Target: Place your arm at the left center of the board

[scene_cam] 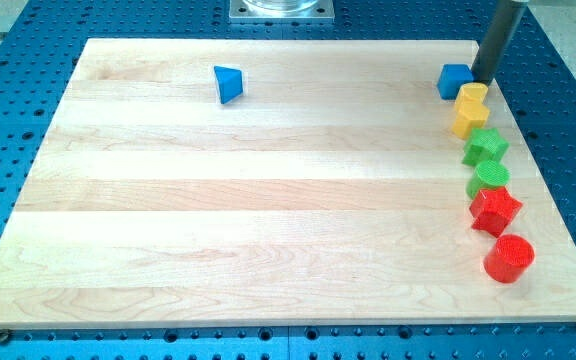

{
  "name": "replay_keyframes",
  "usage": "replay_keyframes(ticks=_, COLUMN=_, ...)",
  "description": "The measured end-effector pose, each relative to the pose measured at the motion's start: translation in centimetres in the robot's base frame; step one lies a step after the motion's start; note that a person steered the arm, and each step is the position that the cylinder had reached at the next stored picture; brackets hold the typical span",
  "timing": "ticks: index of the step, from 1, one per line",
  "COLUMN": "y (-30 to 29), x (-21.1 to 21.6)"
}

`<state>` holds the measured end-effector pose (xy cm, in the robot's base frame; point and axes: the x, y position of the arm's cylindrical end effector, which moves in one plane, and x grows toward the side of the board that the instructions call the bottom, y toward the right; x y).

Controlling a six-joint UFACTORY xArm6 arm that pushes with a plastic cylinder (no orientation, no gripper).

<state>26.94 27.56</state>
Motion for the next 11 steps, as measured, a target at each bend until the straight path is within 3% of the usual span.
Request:
replay_keyframes(ticks=1, y=-3.9, x=-2.0)
replay_keyframes(ticks=3, y=-8.7, x=-1.4)
replay_keyframes(ticks=7, y=-5.8, x=0.8)
replay_keyframes(ticks=9, y=-6.1, x=0.6)
replay_keyframes(ticks=10, y=-5.6, x=-2.0)
replay_keyframes(ticks=11, y=-4.4, x=-0.9)
